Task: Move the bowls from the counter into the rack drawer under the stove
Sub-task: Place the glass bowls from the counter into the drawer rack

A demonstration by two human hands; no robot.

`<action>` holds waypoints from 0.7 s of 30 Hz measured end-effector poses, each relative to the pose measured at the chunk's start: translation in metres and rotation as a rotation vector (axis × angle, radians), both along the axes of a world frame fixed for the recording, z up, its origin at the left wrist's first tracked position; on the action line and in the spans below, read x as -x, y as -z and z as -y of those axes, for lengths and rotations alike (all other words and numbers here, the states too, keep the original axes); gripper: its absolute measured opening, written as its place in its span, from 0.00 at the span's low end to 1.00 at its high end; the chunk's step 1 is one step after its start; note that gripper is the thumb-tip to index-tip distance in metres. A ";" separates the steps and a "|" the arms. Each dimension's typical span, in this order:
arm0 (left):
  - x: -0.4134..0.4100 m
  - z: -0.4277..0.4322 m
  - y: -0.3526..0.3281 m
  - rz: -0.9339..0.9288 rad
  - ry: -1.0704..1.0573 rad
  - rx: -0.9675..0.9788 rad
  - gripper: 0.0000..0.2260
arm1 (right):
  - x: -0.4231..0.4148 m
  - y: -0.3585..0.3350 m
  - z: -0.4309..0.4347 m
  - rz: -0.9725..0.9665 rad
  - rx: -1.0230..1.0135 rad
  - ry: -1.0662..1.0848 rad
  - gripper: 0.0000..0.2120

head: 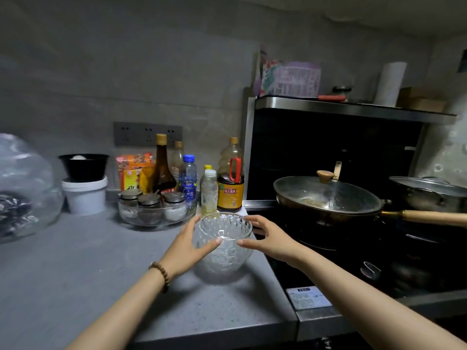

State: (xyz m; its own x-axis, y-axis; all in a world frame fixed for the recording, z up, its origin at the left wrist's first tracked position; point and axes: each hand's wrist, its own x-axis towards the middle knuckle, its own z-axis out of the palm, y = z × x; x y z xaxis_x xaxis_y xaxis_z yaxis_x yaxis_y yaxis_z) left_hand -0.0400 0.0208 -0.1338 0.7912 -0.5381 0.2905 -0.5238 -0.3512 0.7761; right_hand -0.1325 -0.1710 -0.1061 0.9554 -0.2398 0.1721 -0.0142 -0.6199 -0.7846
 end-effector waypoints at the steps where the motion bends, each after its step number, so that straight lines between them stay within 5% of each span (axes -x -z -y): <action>1: -0.001 0.002 0.002 -0.037 0.001 0.022 0.43 | -0.003 0.002 0.000 0.002 -0.010 0.002 0.34; 9: -0.008 0.009 0.012 -0.175 0.096 0.123 0.34 | -0.012 0.018 -0.002 0.032 -0.029 0.001 0.35; 21: 0.005 0.025 -0.012 -0.110 0.096 0.334 0.50 | 0.003 -0.006 -0.007 0.298 -0.120 0.058 0.22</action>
State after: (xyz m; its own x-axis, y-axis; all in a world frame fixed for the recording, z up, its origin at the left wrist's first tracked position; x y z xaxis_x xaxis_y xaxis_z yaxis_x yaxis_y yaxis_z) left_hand -0.0452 -0.0044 -0.1214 0.7778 -0.5013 0.3792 -0.4494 -0.0217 0.8931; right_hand -0.1357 -0.1644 -0.1004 0.8515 -0.3276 0.4095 0.1949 -0.5272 -0.8271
